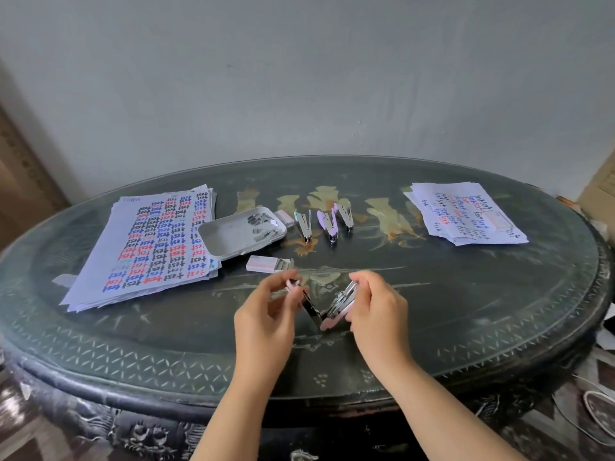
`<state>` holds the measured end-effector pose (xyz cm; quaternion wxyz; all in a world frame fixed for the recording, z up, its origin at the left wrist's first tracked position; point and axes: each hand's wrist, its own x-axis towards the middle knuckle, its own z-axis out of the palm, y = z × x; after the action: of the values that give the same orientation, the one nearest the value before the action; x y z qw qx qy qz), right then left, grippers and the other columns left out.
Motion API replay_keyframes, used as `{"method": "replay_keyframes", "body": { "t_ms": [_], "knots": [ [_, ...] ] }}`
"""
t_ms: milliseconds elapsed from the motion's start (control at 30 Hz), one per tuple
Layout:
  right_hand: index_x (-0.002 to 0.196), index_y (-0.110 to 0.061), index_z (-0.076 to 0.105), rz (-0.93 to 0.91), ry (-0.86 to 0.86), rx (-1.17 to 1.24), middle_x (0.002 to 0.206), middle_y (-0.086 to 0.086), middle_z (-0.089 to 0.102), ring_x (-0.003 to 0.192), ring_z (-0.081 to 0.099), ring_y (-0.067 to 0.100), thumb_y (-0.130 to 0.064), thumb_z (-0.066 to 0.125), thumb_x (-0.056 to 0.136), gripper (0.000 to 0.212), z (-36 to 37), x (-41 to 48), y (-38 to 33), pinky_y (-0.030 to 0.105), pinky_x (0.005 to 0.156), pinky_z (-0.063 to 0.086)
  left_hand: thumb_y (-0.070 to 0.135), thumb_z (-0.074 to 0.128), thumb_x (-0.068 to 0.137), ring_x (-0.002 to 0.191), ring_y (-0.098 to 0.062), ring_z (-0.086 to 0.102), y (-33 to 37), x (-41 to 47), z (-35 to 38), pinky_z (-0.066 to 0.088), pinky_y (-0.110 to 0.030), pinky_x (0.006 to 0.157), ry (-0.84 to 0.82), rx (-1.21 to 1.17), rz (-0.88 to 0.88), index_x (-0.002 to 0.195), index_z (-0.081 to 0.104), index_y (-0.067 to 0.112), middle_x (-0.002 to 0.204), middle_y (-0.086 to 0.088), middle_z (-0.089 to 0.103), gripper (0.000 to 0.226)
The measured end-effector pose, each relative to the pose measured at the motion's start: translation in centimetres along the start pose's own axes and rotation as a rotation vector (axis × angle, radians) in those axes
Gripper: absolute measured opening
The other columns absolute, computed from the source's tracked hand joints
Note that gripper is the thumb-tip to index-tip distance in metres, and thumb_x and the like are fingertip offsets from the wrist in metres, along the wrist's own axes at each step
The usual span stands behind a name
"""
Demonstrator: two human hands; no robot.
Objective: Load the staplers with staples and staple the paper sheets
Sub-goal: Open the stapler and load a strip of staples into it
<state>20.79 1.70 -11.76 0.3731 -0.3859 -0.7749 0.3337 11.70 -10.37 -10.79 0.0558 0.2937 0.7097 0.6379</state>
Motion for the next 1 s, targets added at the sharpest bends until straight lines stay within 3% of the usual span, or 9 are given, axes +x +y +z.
{"method": "replay_keyframes", "body": {
  "t_ms": [133,300,367,433,533,600,767,900,1000],
  "knots": [
    [0.104,-0.018,0.067,0.321,-0.138,0.232,0.064,0.007,0.071,0.048,0.063,0.012,-0.009,0.036,0.100,0.032,-0.8,0.3,0.5,0.021,0.056,0.051,0.020,0.063,0.088,0.087,-0.004,0.070,-0.6,0.1,-1.6,0.055,-0.040,0.087,-0.006,-0.003,-0.123,0.100,0.064,0.027,0.093,0.010,0.073,0.014],
    [0.107,-0.020,0.070,0.493,-0.207,0.309,0.061,0.007,0.071,0.056,0.068,0.018,-0.018,0.045,0.099,0.026,-2.3,1.7,1.6,0.031,0.071,0.057,0.024,0.070,0.083,0.081,0.006,0.061,-1.2,0.4,-3.8,0.041,-0.001,0.070,-0.129,0.377,-0.074,0.102,0.069,0.029,0.084,0.015,0.068,0.020],
    [0.107,-0.017,0.070,0.509,-0.245,0.259,0.063,0.008,0.072,0.056,0.066,0.018,-0.028,0.050,0.097,0.025,-2.6,2.2,1.9,0.034,0.077,0.056,0.027,0.072,0.081,0.083,-0.002,0.060,-1.4,0.5,-4.1,0.039,-0.006,0.071,-0.173,0.539,-0.006,0.099,0.070,0.028,0.084,0.020,0.061,0.018],
    [0.112,-0.015,0.069,0.432,-0.294,0.137,0.086,0.012,0.072,0.062,0.065,0.015,-0.034,0.056,0.094,0.030,-2.8,2.4,2.0,0.028,0.070,0.053,0.030,0.074,0.078,0.090,-0.013,0.057,-1.9,0.6,-4.1,0.042,-0.022,0.080,-0.190,0.651,0.084,0.093,0.072,0.026,0.086,0.018,0.058,0.016],
    [0.127,-0.015,0.061,0.240,-0.315,-0.154,0.119,0.011,0.055,0.101,0.060,0.021,-0.030,0.060,0.092,0.038,-2.4,2.5,2.1,0.025,0.089,0.043,0.037,0.075,0.075,0.091,-0.015,0.054,-2.4,0.3,-4.2,0.047,-0.040,0.083,-0.172,0.653,0.085,0.088,0.073,0.029,0.089,0.016,0.058,0.015],
    [0.128,-0.014,0.061,0.195,-0.267,-0.226,0.118,0.011,0.053,0.107,0.054,0.023,-0.030,0.061,0.092,0.039,-2.0,2.5,1.9,0.026,0.088,0.037,0.048,0.073,0.074,0.091,-0.011,0.054,-2.6,0.1,-4.4,0.047,-0.043,0.083,-0.173,0.613,0.104,0.085,0.072,0.032,0.087,0.019,0.059,0.020],
    [0.102,-0.011,0.067,0.208,-0.085,-0.291,0.103,0.008,0.058,0.081,0.046,0.017,-0.040,0.062,0.089,0.032,-0.9,2.5,1.1,0.026,0.069,0.034,0.075,0.056,0.064,0.094,0.001,0.053,-2.8,-0.4,-4.2,0.037,-0.037,0.088,-0.218,0.607,0.175,0.076,0.065,0.045,0.085,0.026,0.059,0.033],
    [0.085,-0.010,0.060,0.205,-0.202,-0.372,0.094,0.002,0.050,0.085,0.048,0.021,-0.054,0.066,0.080,0.045,0.5,2.7,-0.6,0.029,0.067,0.036,0.085,0.056,0.055,0.100,0.003,0.053,-2.9,-0.4,-4.2,0.033,-0.035,0.091,-0.295,0.579,0.207,0.082,0.067,0.048,0.089,0.028,0.062,0.047],
    [0.075,-0.012,0.050,0.213,-0.326,-0.338,0.097,0.008,0.052,0.081,0.050,0.023,-0.036,0.066,0.079,0.028,1.6,3.1,-1.6,0.028,0.059,0.037,0.077,0.062,0.063,0.100,0.004,0.058,-2.3,-0.2,-4.5,0.041,-0.027,0.091,-0.297,0.462,0.168,0.088,0.070,0.042,0.092,0.028,0.066,0.043]
  ]
}}
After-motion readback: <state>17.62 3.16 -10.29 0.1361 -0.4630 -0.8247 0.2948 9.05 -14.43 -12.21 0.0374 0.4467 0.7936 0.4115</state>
